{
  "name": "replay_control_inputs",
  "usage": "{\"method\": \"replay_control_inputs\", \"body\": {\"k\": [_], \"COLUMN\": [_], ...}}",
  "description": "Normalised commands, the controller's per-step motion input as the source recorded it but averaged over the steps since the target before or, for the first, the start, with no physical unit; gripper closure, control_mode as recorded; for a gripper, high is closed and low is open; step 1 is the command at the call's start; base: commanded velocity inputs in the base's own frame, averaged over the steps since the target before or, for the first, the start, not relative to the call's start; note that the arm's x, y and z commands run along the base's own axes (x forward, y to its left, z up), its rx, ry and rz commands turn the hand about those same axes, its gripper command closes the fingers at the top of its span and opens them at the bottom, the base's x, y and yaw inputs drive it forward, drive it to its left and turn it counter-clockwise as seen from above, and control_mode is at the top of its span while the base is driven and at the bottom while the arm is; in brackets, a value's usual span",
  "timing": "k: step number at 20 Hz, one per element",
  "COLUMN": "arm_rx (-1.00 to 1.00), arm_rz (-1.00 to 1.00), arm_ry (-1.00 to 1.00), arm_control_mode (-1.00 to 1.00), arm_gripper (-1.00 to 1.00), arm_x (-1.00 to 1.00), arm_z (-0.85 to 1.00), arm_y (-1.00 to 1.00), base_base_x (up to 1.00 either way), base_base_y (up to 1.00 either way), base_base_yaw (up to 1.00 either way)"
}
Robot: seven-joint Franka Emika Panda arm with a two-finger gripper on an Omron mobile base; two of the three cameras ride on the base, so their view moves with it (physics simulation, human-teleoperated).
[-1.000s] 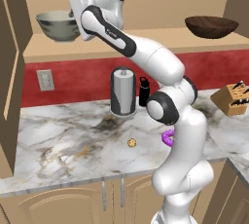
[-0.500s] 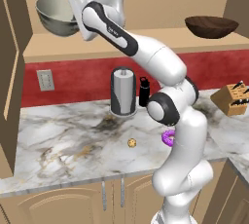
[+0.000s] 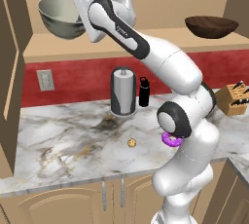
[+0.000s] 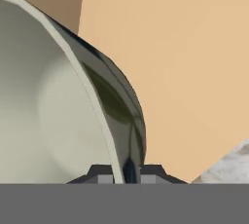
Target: Pick both bowls and place them on the counter. Then place the donut in one bowl and place the cookie dough ball in the other bowl.
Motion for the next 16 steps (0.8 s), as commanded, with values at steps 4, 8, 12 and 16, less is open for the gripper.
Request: {"method": "replay_control_inputs", "body": {"k": [4,8,12,16], "arm_rx": [0.02,0.07,0.09,0.02], "arm_rz": [0.00,0.00,0.00,0.00], "arm_ry": [-0.02,-0.05,-0.04,-0.01], "arm_control_mode": [-1.00,-1.00,-1.00,-1.00], "arm_gripper": [1.00,1.00,1.00,1.00], "arm_x": [-0.67,-0.74,-0.77,-0.74], "arm_z": [0.00,-0.01,-0.01,-0.01], "arm_y": [-0.23,-0.26,-0.31,-0.35], "base_base_x": [0.00,0.00,0.00,0.00], "base_base_y": [0.00,0.00,0.00,0.00], "base_base_yaw": [0.00,0.00,0.00,0.00]}}
